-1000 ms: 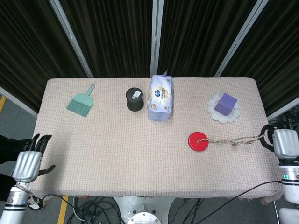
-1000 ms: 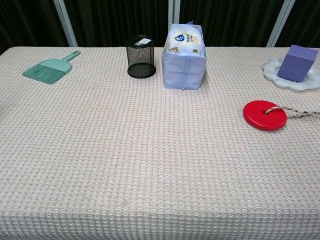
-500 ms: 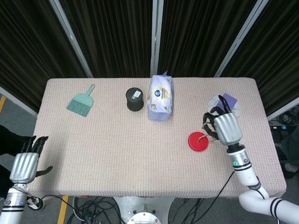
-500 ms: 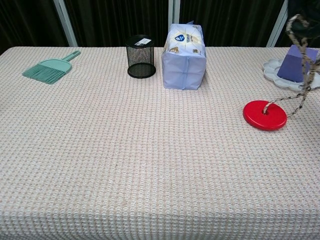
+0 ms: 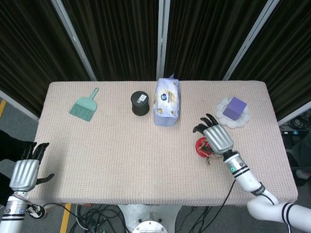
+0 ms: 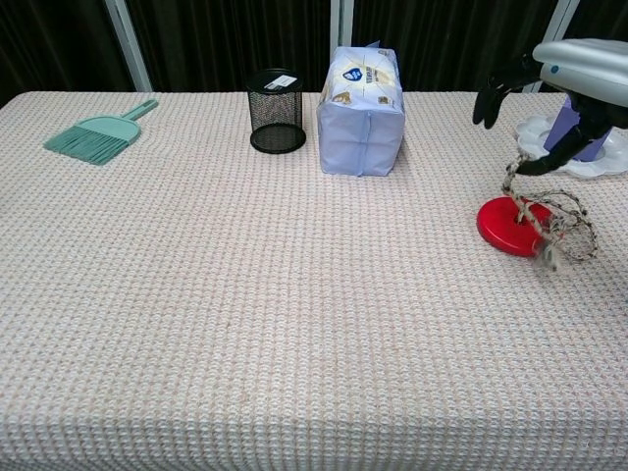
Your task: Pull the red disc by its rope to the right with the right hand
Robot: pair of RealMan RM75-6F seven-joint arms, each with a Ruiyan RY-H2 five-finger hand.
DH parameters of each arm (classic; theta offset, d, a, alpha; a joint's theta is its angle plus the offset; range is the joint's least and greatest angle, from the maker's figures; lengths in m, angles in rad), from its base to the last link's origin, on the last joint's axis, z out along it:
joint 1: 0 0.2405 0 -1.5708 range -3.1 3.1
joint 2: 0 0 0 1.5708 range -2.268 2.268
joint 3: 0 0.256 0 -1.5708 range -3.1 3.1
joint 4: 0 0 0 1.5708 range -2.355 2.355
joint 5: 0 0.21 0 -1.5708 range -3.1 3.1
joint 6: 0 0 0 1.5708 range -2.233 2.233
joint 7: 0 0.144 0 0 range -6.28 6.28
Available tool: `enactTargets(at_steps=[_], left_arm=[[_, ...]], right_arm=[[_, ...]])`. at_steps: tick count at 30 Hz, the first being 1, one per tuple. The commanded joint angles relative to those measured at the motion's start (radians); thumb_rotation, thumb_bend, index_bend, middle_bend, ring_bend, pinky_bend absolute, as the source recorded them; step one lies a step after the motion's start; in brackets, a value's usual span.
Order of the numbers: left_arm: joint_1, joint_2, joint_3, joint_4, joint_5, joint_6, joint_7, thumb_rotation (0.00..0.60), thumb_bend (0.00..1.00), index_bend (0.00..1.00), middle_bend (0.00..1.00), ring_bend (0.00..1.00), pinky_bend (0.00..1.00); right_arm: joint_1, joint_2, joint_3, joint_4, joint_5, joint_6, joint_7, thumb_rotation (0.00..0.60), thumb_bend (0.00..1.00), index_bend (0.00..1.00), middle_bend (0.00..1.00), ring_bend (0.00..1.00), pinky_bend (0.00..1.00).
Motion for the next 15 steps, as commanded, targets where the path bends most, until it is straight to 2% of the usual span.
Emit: enactTargets(at_steps=[1,9,12,15], left_arm=[[0.0,0.0,-0.001,-0.001,0.001,0.003,0.0,0.6,0.0,0.09,0.1,0.05,0.14],[0.003,0.005,-0.002,-0.006,0.007,0.015,-0.001,0.6,0.0,0.09,0.1,0.04,0.14],[0.006,0.007,-0.006,-0.016,0.008,0.027,0.0,0.6,0.0,0.09,0.1,0.04,0.14],[0.009,0.009,-0.011,-0.015,0.013,0.042,-0.003,0.6,0.0,0.09,0.1,0.05,0.14]], right_arm=[[0.011,0.069,-0.012,-0.072,0.05,-0.04,-0.022,0.6,0.0,0.0,0.0,0.0,0.0],[-0.063,0.166,-0.059,-0.138,0.019,0.026,0.031,0.6,0.0,0.0,0.0,0.0,0.0],[-0.128,0.185,-0.091,-0.134,-0.026,0.117,0.049,0.6,0.0,0.0,0.0,0.0,0.0],[-0.237,0.155,-0.128,-0.083,-0.082,0.299,0.011,0.6,0.0,0.0,0.0,0.0,0.0]])
